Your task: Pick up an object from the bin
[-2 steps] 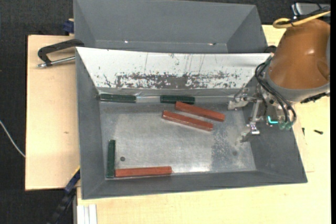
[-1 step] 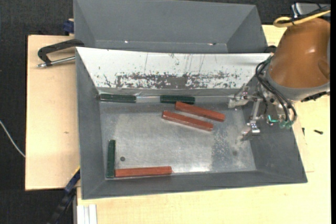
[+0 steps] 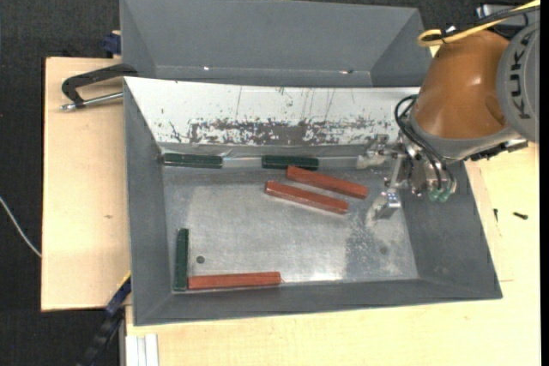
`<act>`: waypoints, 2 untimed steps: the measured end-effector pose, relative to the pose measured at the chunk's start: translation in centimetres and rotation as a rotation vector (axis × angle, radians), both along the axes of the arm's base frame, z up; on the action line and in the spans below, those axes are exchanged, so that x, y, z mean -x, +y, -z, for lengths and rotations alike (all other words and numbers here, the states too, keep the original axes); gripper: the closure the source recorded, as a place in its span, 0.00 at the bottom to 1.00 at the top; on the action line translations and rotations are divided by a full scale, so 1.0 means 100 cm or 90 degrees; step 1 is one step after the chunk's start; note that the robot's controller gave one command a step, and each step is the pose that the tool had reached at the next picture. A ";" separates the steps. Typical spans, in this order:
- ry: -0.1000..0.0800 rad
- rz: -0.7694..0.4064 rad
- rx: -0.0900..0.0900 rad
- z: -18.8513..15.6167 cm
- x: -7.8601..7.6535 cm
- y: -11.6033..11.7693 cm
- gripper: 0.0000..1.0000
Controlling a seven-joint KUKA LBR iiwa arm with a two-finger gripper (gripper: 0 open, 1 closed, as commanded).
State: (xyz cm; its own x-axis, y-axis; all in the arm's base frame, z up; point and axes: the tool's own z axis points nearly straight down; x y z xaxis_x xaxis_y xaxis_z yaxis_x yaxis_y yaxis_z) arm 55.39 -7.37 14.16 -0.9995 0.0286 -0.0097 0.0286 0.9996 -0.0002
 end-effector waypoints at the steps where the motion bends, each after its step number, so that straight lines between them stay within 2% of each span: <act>1: 0.005 0.032 -0.002 0.047 0.000 0.006 0.00; 2: 0.005 0.061 -0.001 0.065 -0.036 0.013 1.00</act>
Offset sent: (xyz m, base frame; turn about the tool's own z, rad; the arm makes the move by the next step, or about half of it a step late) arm 0.0332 0.0130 -0.0716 0.0974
